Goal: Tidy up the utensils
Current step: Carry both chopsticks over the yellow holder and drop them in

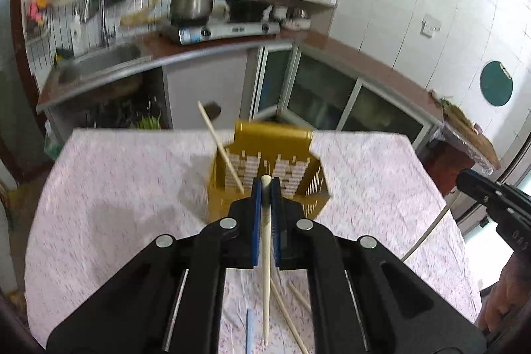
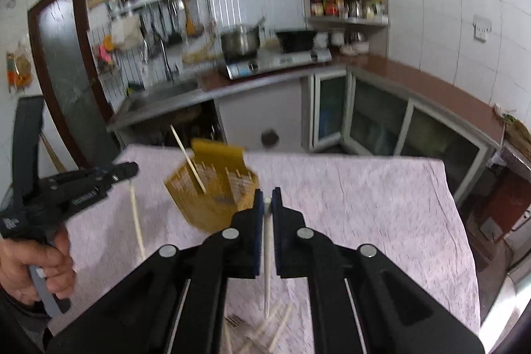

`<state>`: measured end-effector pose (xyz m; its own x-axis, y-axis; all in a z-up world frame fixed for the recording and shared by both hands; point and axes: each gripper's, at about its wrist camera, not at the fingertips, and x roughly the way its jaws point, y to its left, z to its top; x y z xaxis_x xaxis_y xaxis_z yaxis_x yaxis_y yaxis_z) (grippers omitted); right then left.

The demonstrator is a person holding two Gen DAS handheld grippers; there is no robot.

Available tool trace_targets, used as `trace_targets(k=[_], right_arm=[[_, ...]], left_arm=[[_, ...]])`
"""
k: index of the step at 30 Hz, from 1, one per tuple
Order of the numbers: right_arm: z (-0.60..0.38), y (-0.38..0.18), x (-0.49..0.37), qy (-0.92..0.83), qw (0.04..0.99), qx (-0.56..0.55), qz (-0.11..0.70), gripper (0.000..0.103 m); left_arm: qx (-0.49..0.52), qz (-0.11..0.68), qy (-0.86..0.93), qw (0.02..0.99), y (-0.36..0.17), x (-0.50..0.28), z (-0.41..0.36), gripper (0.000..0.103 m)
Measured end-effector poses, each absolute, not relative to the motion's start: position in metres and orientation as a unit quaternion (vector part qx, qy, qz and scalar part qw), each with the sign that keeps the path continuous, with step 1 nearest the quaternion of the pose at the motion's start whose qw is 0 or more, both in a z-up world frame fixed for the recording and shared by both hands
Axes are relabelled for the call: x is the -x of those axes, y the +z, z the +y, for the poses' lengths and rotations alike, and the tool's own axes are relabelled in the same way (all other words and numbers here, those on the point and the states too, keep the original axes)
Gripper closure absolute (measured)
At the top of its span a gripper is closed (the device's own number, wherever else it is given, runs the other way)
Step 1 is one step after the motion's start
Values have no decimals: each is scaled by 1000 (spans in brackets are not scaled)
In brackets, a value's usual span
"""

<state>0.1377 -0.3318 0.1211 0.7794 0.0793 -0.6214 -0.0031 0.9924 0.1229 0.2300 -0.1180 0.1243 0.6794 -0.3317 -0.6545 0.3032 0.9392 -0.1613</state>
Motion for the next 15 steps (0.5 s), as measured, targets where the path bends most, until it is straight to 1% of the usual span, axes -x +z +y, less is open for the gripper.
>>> trace_targets(k=[5, 9, 15], right_arm=[[-322, 152, -151, 16, 957, -51, 284, 97], [-314, 176, -169, 19, 967, -48, 249, 97], [-296, 196, -195, 26, 977, -38, 209, 98]], left_arm=[[14, 313, -180, 932, 162, -238, -121, 99], [-3, 258, -177, 950, 198, -246, -126, 99], [-20, 194, -186, 963, 226, -262, -132, 99]])
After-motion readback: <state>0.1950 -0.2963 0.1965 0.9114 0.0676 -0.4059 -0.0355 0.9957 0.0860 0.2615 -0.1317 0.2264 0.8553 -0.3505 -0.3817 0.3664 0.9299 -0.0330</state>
